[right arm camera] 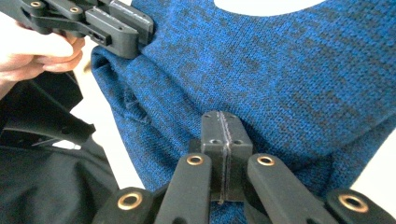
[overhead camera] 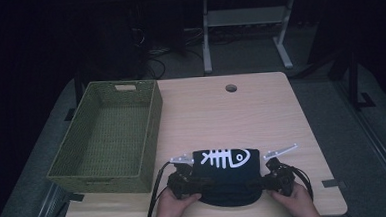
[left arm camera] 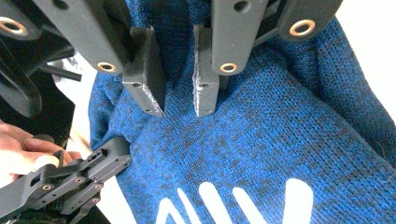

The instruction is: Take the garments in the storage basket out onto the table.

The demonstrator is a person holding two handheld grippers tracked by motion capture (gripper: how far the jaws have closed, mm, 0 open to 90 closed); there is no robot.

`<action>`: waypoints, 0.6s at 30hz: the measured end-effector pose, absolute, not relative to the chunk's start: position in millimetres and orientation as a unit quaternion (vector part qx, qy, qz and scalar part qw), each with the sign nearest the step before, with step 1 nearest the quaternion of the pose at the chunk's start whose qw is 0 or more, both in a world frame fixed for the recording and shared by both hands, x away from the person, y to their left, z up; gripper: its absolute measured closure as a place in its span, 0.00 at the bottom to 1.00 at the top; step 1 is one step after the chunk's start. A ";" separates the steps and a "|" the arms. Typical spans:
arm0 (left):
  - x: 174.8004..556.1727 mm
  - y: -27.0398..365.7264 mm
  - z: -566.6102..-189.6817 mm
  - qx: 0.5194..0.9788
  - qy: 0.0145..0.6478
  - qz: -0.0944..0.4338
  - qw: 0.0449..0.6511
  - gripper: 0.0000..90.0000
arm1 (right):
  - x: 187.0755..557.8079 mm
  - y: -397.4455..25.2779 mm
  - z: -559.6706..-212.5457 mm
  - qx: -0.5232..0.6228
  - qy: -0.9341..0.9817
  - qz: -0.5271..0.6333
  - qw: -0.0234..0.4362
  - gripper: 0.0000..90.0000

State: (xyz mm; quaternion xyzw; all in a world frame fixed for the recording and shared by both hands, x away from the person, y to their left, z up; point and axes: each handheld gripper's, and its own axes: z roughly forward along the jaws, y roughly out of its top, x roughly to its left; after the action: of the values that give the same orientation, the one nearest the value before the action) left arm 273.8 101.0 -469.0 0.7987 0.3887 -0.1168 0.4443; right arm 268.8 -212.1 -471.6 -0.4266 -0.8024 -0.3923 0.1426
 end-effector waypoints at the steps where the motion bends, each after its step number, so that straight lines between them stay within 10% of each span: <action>1: 276.5 98.3 -468.9 0.798 0.390 -0.115 0.444 0.81 | 273.8 -216.2 -471.4 -0.433 -0.800 -0.392 0.139 0.99; 18: 283.0 90.5 -467.4 0.802 0.389 -0.107 0.441 0.79 | 334.4 -174.0 -435.6 -0.436 -0.792 -0.412 0.113 0.85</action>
State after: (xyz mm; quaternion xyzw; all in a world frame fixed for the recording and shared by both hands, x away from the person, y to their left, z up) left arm 283.0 90.5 -467.4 0.8017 0.3891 -0.1067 0.4409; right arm 334.4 -174.0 -435.6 -0.4361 -0.7920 -0.4121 0.1127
